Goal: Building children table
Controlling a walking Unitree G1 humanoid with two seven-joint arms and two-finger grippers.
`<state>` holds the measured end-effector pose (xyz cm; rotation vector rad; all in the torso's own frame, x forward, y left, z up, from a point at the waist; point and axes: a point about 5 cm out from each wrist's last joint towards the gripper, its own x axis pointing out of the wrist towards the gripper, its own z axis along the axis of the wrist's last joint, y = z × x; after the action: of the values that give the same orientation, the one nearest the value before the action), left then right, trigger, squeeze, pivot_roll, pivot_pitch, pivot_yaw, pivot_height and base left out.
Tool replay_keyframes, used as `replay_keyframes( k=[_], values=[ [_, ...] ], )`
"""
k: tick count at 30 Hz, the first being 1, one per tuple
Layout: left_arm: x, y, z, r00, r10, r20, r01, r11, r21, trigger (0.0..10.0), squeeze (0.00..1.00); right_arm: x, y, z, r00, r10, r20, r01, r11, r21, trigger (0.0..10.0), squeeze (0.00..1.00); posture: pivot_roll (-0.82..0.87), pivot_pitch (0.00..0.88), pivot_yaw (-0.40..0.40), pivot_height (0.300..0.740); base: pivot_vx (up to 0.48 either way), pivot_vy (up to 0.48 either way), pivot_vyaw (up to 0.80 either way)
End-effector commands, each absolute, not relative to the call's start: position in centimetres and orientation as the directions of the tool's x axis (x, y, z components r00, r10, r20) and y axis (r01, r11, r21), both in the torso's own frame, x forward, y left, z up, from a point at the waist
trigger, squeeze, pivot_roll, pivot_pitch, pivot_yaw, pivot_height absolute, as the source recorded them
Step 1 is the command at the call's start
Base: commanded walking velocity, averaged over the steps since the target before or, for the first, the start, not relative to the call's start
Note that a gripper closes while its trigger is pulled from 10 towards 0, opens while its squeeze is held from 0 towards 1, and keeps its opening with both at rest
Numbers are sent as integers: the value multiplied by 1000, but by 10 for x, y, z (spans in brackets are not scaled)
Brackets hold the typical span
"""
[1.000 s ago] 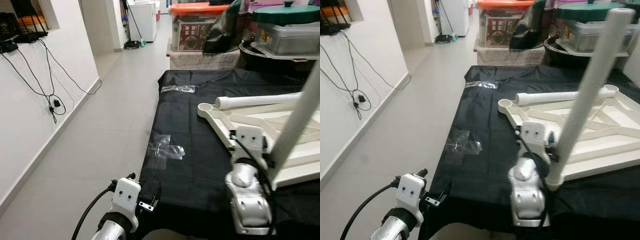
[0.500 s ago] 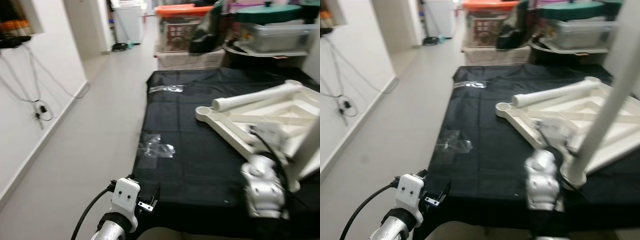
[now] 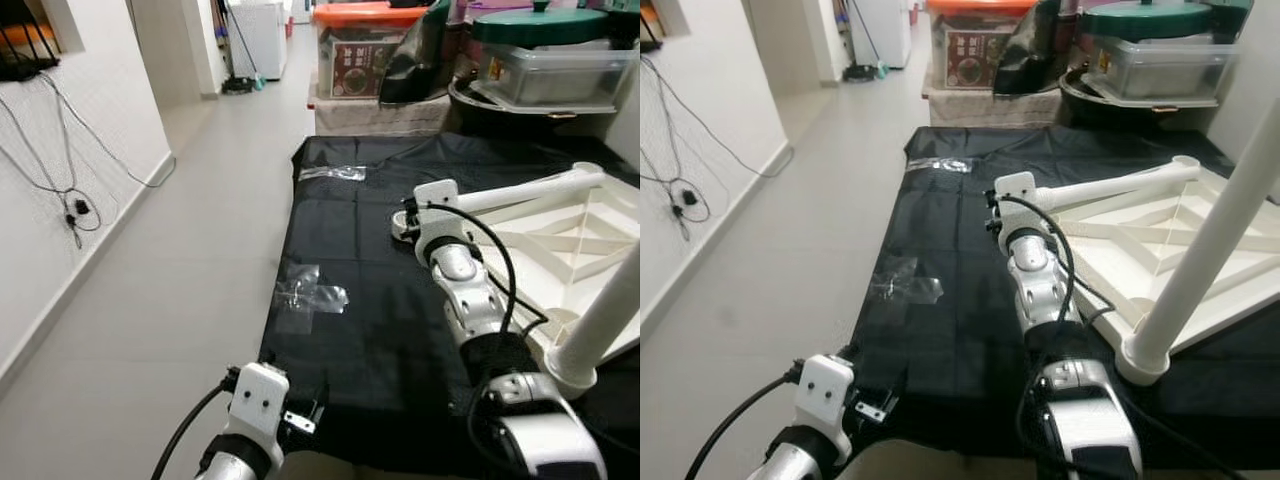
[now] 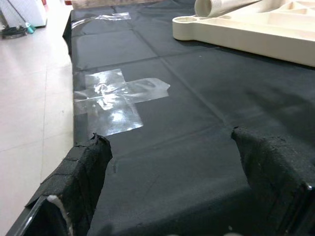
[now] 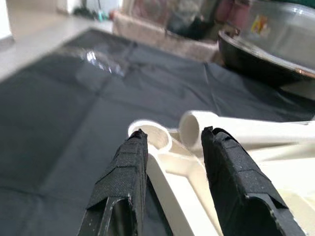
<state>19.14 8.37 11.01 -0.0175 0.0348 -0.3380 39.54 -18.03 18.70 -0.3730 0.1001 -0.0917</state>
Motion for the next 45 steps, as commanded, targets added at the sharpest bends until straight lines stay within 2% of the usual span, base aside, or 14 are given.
replay_keyframes(
  k=[1, 2, 7, 10, 11, 12, 13, 21, 27, 38, 39, 43, 44, 45],
  values=[
    [186, 84, 111, 946, -320, -42, 319, 947, -31, 10000, 0, 399, -189, 182, 983, -116, -143, 53, 922, -383, 10000, 0, -21, 90, -8, 740, 0, 0, 0],
    [183, 83, 112, 946, -321, -45, 319, 947, -40, 10000, 0, 401, -195, 180, 977, -117, -181, 42, 928, -371, 10000, 1000, -17, 101, -8, 740, 0, 0, 0],
    [181, 82, 112, 945, -322, -47, 320, 946, -46, 10000, 0, 402, -199, 179, 972, -113, -205, 33, 932, -361, 10000, 1000, -17, 101, -8, 740, 0, 0, 0],
    [176, 80, 114, 945, -324, -52, 321, 945, -58, 10000, 0, 403, -202, 178, 954, -70, -290, -51, 920, -388, 10000, 1000, -18, 146, -9, 740, 0, 0, 0],
    [172, 79, 115, 944, -325, -56, 321, 945, -67, 10000, 0, 406, -204, 184, 947, -40, -318, -101, 904, -415, 10000, 204, -19, 169, -12, 740, 0, 0, 0],
    [172, 79, 115, 944, -325, -56, 321, 945, -67, 10000, 0, 406, -204, 184, 947, -40, -318, -101, 904, -415, 10000, 204, -19, 169, -12, 740, 0, 0, 0],
    [170, 77, 117, 944, -326, -60, 321, 944, -77, 10000, 0, 408, -207, 192, 944, -38, -327, -112, 897, -427, 10000, 0, -20, 182, -13, 740, 0, 0, 0],
    [158, 73, 122, 944, -320, -76, 312, 944, -105, 10000, 0, 411, -216, 205, 917, -12, -399, -199, 852, -483, 10000, 0, -18, 238, -22, 740, 0, 0, 0],
    [150, 71, 125, 944, -317, -87, 306, 944, -124, 10000, 0, 406, -230, 199, 881, -46, -471, -206, 859, -468, 10000, 0, -27, 265, -28, 740, 0, 0, 0],
    [148, 70, 126, 945, -313, -98, 298, 944, -139, 10000, 0, 402, -238, 196, 851, -45, -524, -240, 853, -463, 10000, 0, -28, 273, -30, 740, 0, 0, 0],
    [148, 70, 126, 945, -311, -101, 295, 944, -146, 10000, 0, 402, -235, 197, 831, 0, -557, -303, 839, -453, 4471, 0, -38, 274, -30, 740, 0, 0, 0],
    [148, 69, 126, 946, -309, -103, 292, 945, -149, 10000, 0, 401, -231, 194, 799, 46, -599, -363, 831, -422, 4471, 0, -39, 273, -36, 740, 0, 0, 0],
    [148, 69, 127, 946, -308, -102, 292, 945, -149, 10000, 0, 400, -230, 194, 787, 62, -614, -387, 824, -413, 3529, 0, -39, 273, -36, 740, 0, 0, 0],
    [148, 69, 127, 946, -308, -102, 292, 945, -149, 10000, 0, 400, -230, 194, 787, 62, -614, -387, 824, -413, 3529, 0, -39, 273, -36, 740, 0, 0, 0]
  ],
)
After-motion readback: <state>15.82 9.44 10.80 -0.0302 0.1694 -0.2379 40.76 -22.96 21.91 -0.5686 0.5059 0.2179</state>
